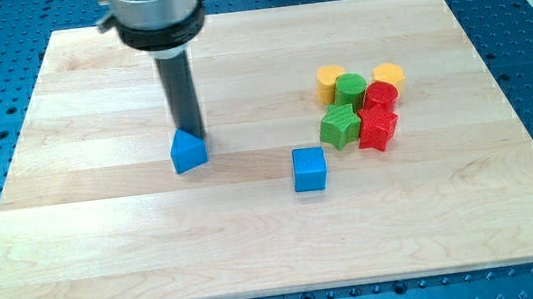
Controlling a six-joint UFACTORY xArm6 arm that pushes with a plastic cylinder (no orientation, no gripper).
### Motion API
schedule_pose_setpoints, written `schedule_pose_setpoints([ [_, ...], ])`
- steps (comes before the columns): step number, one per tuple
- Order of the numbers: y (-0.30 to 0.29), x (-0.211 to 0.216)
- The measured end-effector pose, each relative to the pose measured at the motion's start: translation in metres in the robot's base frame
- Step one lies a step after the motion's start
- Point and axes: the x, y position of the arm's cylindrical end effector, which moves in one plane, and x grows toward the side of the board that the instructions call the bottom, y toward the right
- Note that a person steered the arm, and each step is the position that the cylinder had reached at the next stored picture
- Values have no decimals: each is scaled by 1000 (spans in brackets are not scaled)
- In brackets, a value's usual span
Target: Move the triangle to the bottom left
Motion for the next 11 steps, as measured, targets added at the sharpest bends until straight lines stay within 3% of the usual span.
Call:
schedule_pose_setpoints([
  [1,-5,38],
  [3,50,50],
  [5,59,108],
  [7,48,61],
  [11,-55,89],
])
